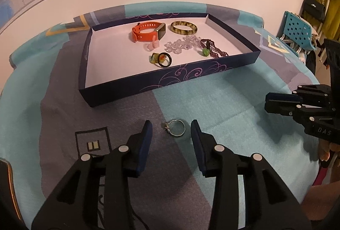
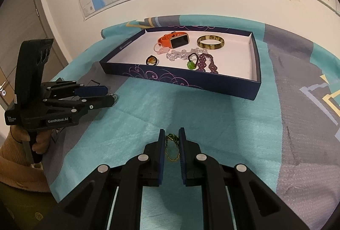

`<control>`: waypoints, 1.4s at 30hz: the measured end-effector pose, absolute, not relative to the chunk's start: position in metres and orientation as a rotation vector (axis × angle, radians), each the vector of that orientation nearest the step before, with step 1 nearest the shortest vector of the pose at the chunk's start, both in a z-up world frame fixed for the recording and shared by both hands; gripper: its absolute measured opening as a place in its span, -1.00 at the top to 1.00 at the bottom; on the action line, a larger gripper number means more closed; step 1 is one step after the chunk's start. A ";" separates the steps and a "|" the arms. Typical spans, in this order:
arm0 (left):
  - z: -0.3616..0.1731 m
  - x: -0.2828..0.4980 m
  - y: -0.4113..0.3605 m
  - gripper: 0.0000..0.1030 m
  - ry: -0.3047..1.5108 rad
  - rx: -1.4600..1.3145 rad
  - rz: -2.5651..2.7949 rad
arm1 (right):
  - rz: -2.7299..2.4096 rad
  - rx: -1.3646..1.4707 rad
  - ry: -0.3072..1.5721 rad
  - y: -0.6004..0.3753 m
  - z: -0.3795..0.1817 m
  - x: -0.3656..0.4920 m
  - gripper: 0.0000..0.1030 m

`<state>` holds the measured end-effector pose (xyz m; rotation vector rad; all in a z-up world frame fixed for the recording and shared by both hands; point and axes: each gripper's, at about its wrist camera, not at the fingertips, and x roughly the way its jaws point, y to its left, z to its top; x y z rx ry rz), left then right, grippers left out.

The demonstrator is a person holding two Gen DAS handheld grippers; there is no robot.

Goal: Organize jewelry
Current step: 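Grasp the gold chain ring with the right tool while the left tool grasps the silver ring, then close the left tool on the silver ring while the right tool holds the gold chain ring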

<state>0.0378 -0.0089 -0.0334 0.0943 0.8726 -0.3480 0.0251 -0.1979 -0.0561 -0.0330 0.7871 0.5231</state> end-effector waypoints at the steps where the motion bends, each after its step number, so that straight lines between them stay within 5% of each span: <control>1: -0.033 0.038 -0.009 0.29 0.872 0.098 -0.349 | 0.524 -0.033 0.787 -0.198 -0.056 0.025 0.79; 4: -0.034 0.038 -0.014 0.30 0.874 0.119 -0.358 | 0.527 -0.030 0.784 -0.197 -0.056 0.025 0.79; 8: -0.035 0.036 -0.021 0.57 0.871 0.164 -0.347 | 0.526 -0.024 0.783 -0.198 -0.055 0.026 0.79; 15: -0.034 0.035 -0.023 0.60 0.865 0.165 -0.334 | 0.530 -0.017 0.769 -0.198 -0.051 0.025 0.79; 18: -0.032 0.035 -0.020 0.85 0.870 0.143 -0.341 | 0.535 -0.008 0.765 -0.199 -0.050 0.025 0.79; 26: -0.032 0.032 -0.014 0.67 0.862 0.124 -0.355 | 0.533 0.013 0.765 -0.202 -0.049 0.027 0.79; 29: -0.031 0.027 -0.012 0.33 0.853 0.131 -0.370 | 0.536 0.016 0.766 -0.202 -0.049 0.027 0.79; 42: -0.035 0.023 -0.025 0.36 0.860 0.190 -0.417 | 0.546 0.018 0.773 -0.200 -0.050 0.028 0.79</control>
